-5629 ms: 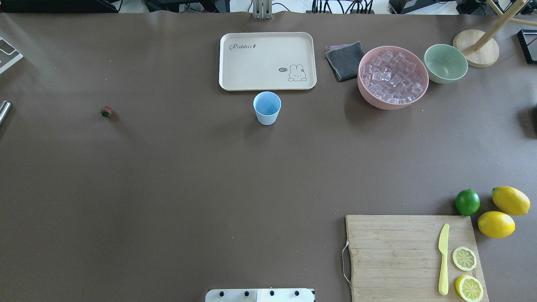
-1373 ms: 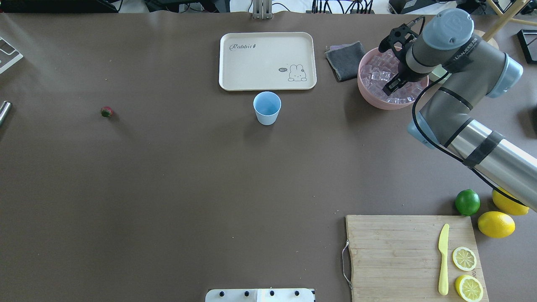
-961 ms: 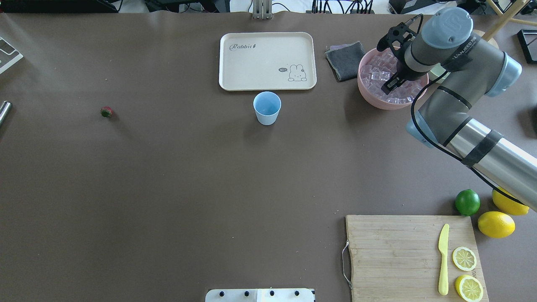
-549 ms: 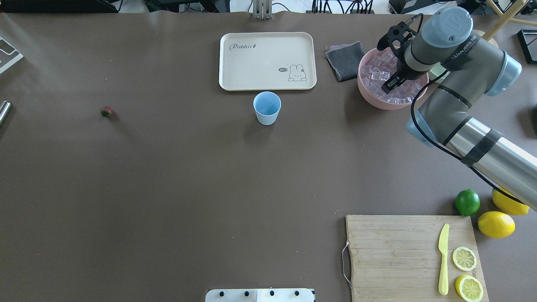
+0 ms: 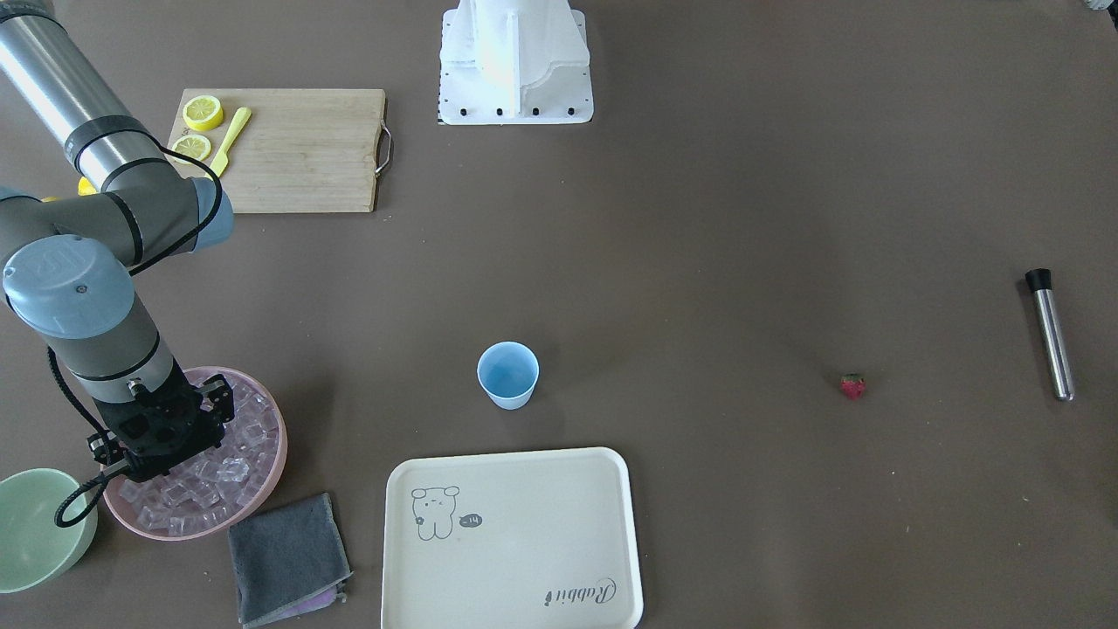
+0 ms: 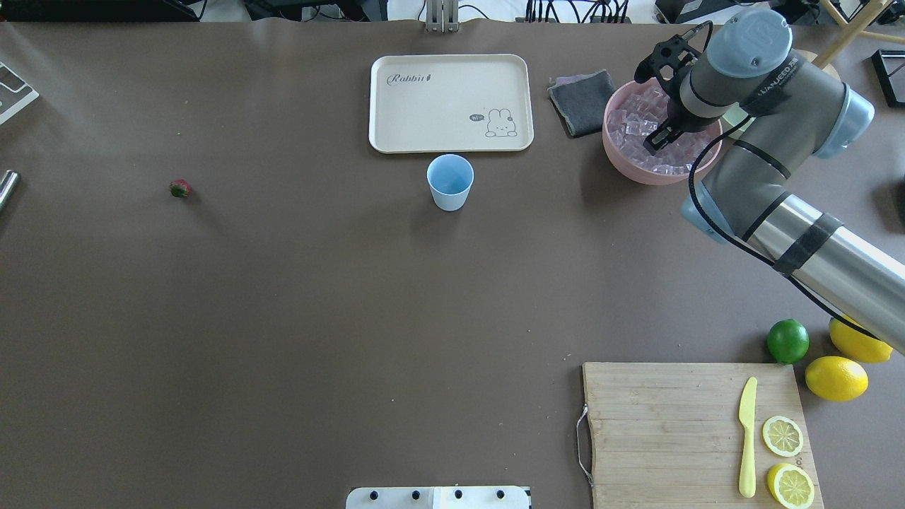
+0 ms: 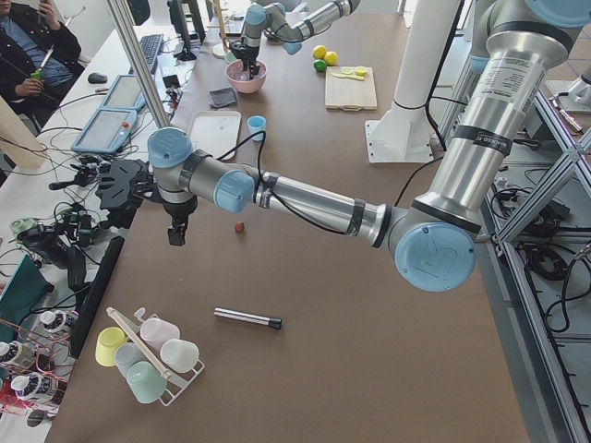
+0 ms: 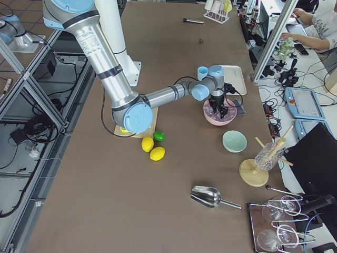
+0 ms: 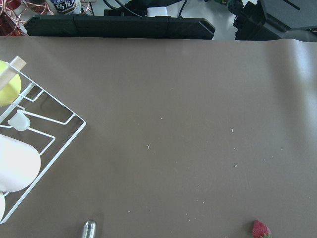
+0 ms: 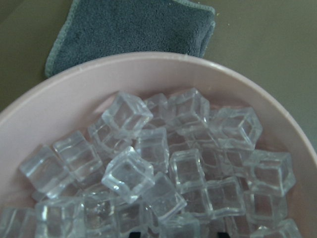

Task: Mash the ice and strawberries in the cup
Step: 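Close the right gripper on an ice cube and lift it, then carry the ice cube with the right gripper over the light-blue cup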

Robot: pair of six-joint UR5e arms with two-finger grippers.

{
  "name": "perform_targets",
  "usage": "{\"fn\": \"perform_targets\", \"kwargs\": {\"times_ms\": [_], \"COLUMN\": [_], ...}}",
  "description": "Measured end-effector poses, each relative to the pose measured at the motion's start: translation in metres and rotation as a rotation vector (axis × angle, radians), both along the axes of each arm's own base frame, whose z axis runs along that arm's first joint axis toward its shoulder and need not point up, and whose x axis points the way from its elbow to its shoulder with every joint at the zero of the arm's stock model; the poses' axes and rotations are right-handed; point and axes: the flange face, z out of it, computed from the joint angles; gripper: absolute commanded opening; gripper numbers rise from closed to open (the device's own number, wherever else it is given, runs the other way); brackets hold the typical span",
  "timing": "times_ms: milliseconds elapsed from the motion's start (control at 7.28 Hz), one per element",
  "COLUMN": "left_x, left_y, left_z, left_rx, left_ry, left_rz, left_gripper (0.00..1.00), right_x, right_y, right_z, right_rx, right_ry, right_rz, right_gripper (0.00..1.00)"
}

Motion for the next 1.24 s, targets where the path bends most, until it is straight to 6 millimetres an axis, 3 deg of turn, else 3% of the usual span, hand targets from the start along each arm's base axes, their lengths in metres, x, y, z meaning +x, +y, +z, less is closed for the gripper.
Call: {"fn": "perform_targets", "kwargs": {"times_ms": [137, 686, 961, 1236], "left_x": [0.001, 0.002, 0.002, 0.002], "left_y": [0.0, 0.0, -0.001, -0.002], "left_z": [0.0, -0.002, -0.008, -0.011], "left_rx": [0.0, 0.003, 0.012, 0.015], "left_ry": [0.0, 0.0, 0.002, 0.002], "left_rz": [0.002, 0.003, 0.001, 0.001], "left_gripper": [0.98, 0.98, 0.98, 0.98], "right_x": [-0.001, 0.012, 0.041, 0.056], "right_y": [0.0, -0.005, -0.011, -0.008], "right_z": [-0.001, -0.011, -0.037, -0.077], "right_rx": [-0.002, 0.002, 0.019, 0.02], "right_ry": [-0.001, -0.018, -0.055, -0.125], "right_rz": [0.002, 0.026, 0.069, 0.148], "right_gripper": [0.0, 0.0, 0.0, 0.0]}}
